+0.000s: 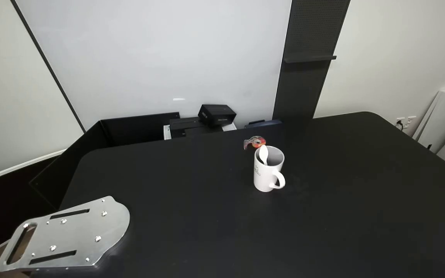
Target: Remove the white spoon from the mug and place it on the table
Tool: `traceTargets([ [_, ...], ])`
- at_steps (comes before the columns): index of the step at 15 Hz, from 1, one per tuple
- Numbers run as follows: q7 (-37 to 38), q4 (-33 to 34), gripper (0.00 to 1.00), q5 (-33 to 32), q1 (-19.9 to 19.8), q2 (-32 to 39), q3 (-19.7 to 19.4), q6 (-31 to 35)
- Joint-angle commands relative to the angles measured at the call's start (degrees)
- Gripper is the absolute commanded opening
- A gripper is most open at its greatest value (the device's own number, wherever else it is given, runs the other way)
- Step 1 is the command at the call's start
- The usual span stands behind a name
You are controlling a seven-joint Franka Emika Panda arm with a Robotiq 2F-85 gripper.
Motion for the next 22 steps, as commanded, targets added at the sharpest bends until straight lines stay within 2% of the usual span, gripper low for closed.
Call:
traceTargets([
  [1,-0.7,6.82,1.0,1.85,-1.17,10.28,2.33,2.28],
  [11,-0.05,24.65,1.0,1.82,-1.72,31.09,10.58,4.32],
  [16,-10.92,31.24,1.0,0.73,-1.88,37.78,15.43,6.72],
  [22,-26.65,35.96,1.0,-1.13,-0.95,44.06,18.92,10.27],
])
